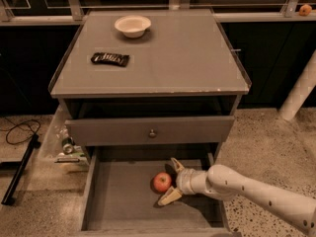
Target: Place apple into middle drawer
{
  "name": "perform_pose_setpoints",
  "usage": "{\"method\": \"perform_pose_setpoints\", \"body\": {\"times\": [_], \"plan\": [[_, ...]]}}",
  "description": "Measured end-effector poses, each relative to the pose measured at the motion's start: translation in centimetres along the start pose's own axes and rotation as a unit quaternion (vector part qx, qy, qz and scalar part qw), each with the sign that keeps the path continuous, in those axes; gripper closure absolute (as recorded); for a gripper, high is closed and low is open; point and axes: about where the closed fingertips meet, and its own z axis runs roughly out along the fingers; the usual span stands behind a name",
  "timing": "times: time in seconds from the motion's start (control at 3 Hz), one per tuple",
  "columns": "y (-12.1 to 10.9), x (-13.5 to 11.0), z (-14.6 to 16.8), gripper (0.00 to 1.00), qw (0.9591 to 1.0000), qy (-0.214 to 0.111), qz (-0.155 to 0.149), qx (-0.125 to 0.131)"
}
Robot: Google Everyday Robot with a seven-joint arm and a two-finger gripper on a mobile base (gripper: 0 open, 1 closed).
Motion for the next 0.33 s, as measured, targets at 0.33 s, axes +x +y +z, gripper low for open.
{"method": "perform_pose_setpoints", "body": {"times": [0.33], "plan": [[0.00, 0.00, 0.00, 0.00, 1.0000, 0.000, 0.000, 0.000]]}}
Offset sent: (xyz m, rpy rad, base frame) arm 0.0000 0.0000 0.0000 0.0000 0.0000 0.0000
